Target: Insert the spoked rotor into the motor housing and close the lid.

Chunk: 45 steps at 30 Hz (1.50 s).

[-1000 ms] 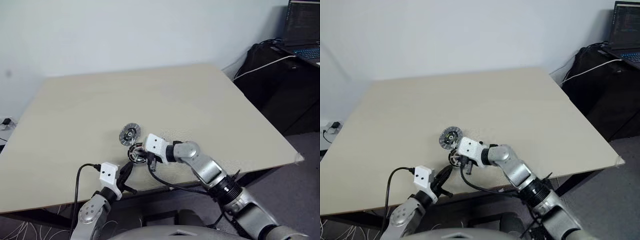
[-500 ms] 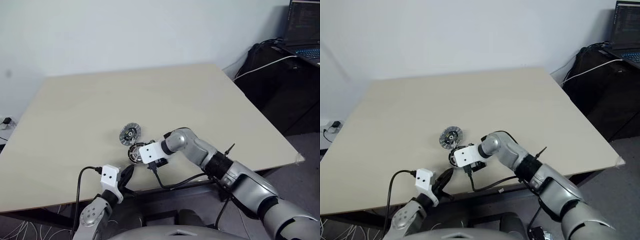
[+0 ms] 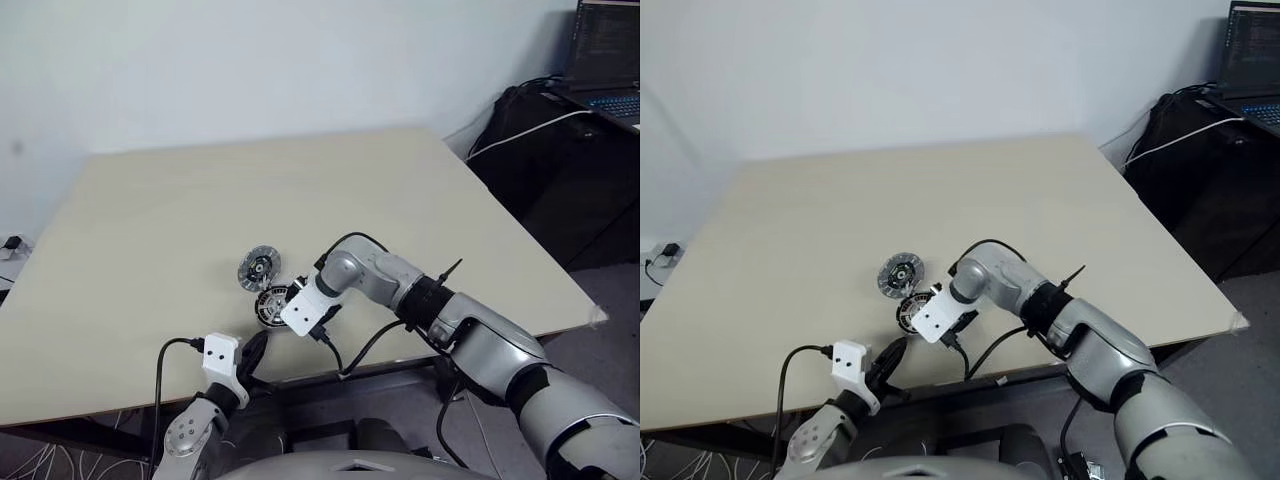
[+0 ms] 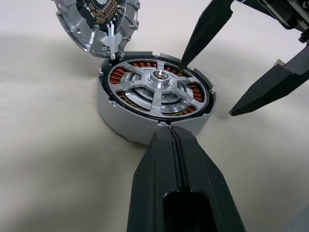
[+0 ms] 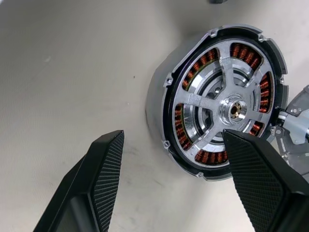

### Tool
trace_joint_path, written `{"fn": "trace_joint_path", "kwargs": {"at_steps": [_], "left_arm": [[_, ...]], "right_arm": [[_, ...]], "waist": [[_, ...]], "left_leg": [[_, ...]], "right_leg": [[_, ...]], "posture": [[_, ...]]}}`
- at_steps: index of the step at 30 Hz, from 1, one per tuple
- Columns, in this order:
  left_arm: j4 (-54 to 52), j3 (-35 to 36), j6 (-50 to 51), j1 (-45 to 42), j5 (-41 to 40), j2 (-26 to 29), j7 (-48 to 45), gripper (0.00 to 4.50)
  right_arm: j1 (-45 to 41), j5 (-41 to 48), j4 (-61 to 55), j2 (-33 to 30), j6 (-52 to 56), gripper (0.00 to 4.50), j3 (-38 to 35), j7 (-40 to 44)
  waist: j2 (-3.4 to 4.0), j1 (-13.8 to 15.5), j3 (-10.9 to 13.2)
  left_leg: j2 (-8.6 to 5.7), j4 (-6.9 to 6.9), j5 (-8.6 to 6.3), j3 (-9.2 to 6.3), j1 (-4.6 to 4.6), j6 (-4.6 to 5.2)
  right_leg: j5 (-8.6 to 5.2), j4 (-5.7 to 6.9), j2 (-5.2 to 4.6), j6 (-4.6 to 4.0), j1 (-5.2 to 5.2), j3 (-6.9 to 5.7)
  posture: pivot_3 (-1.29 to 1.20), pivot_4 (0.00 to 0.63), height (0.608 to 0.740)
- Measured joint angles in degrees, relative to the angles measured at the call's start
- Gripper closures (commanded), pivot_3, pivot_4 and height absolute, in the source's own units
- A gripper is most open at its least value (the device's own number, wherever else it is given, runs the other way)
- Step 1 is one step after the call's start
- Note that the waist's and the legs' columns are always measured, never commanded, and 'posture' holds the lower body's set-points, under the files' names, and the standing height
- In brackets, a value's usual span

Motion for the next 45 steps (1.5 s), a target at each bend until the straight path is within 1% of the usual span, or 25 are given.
{"fn": "trace_joint_path", "kwargs": {"at_steps": [13, 18, 24, 27, 35, 36, 45], "left_arm": [[2.0, 0.1, -2.3, -0.4, -0.2, -0.8, 0.0, 4.5], [2.2, 0.2, -2.5, -0.4, -0.2, -1.1, 0.0, 4.5], [2.2, 0.2, -2.5, -0.3, -0.2, -1.8, 0.1, 4.5], [2.2, 0.1, -2.4, -0.3, -0.2, -2.1, 0.3, 4.5], [2.2, -0.1, -2.3, -0.4, -0.2, -2.2, 0.7, 4.5], [2.2, -0.1, -2.3, -0.5, -0.2, -2.2, 0.7, 4.5], [2.2, -0.1, -2.3, -0.9, -0.2, -2.1, 0.7, 4.5]], "right_arm": [[-0.2, -4.4, 2.1, 0.6, -4.8, 1.0, 0.3, 1.3], [-0.5, -5.1, 2.6, 1.2, -6.3, 1.0, 0.4, 3.1], [-1.3, -5.9, 4.2, 2.5, -7.0, 1.0, 0.4, 2.6], [-1.3, -6.1, 4.3, 3.0, -7.1, 1.65, 0.3, 1.9], [-2.2, -6.6, 5.5, 3.5, -7.4, 4.23, -0.1, 0.1], [-2.2, -6.8, 5.8, 3.5, -7.6, 4.41, 0.0, 0.2], [-2.1, -6.9, 6.7, 4.0, -7.5, 4.44, -0.1, -0.3]], "waist": [[0.0, 0.0, 0.0], [0.0, -0.1, 0.0], [0.0, -0.1, 0.0], [0.0, 0.0, 0.0], [-0.01, -0.1, 0.0], [-0.04, -0.1, 0.0], [-0.01, -0.1, 0.0]], "left_leg": [[0.0, 0.02, 0.1, -0.02, 0.08, -0.17], [0.01, 0.03, 0.14, -0.05, 0.13, -0.22], [0.01, 0.03, 0.15, -0.07, 0.14, -0.23], [0.01, 0.03, 0.15, -0.08, 0.13, -0.23], [0.0, 0.03, 0.15, -0.09, 0.14, -0.24], [0.01, 0.03, 0.15, -0.1, 0.14, -0.24], [0.02, 0.0, 0.16, -0.13, 0.13, -0.25]], "right_leg": [[-0.1, 0.47, 0.0, -0.15, -0.11, 0.0], [-0.11, 0.53, 0.02, -0.16, -0.09, -0.01], [-0.11, 0.53, 0.03, -0.17, -0.09, -0.01], [-0.11, 0.53, 0.02, -0.18, -0.09, -0.02], [-0.12, 0.54, 0.03, -0.18, -0.08, -0.02], [-0.12, 0.54, 0.03, -0.18, -0.08, -0.04], [-0.15, 0.56, 0.05, -0.24, -0.12, -0.04]], "posture": [[0.0, 0.0, 0.74], [0.0, 0.0, 0.74], [0.0, 0.0, 0.74], [0.0, 0.0, 0.74], [0.0, 0.0, 0.74], [0.0, 0.0, 0.74], [0.0, 0.0, 0.74]]}}
